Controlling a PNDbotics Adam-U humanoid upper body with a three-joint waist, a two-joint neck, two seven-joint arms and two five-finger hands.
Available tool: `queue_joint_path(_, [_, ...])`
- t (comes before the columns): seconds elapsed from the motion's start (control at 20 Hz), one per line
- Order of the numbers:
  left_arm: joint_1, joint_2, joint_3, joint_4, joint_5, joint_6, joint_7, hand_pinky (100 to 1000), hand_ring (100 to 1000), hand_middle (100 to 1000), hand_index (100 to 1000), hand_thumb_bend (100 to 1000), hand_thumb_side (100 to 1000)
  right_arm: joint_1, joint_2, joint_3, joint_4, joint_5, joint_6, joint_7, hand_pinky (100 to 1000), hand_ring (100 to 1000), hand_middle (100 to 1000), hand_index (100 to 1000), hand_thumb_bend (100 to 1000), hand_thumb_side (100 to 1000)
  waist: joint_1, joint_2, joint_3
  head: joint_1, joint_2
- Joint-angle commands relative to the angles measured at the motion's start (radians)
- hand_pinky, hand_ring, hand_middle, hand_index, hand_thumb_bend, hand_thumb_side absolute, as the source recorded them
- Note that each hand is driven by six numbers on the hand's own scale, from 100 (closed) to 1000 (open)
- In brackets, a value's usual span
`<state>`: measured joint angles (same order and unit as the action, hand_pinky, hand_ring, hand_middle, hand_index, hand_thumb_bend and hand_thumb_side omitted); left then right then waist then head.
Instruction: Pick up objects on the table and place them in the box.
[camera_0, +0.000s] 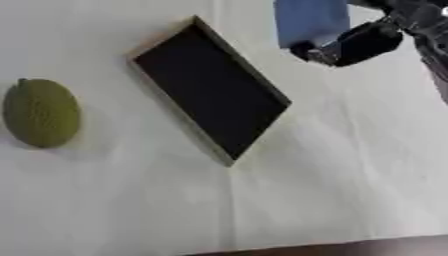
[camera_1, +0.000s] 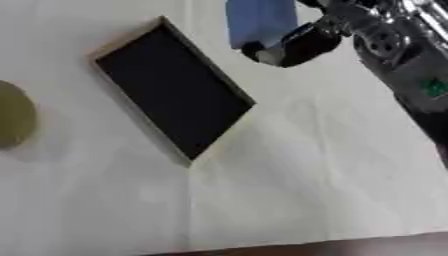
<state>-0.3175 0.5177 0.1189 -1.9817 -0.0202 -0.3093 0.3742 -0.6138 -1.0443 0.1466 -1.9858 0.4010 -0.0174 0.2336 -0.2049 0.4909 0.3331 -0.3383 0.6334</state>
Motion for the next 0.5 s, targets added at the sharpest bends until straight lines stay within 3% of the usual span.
queue_joint_path(0.05, [-0.02,0.007,-0.004,-0.018,0.012,-0.006,-0.011,892,784,783,827,100,685,-0.031,0.004,0.022,-0.014,-0.019,-0.003,0.032,641,471,344,491,128,100,0.006,-0.033,0.007,-0.011,0.011])
queue_joint_path(0.5, [-0.06,-0.007,-0.014,-0.018,0.026,-0.019,-0.024,892,784,783,828,100,681,-0.074,0.07,0.093,-0.014,-0.021,0.031,0.104,651,483,358,506,100,100,-0.012,-0.045,0.047,-0.033,0.021])
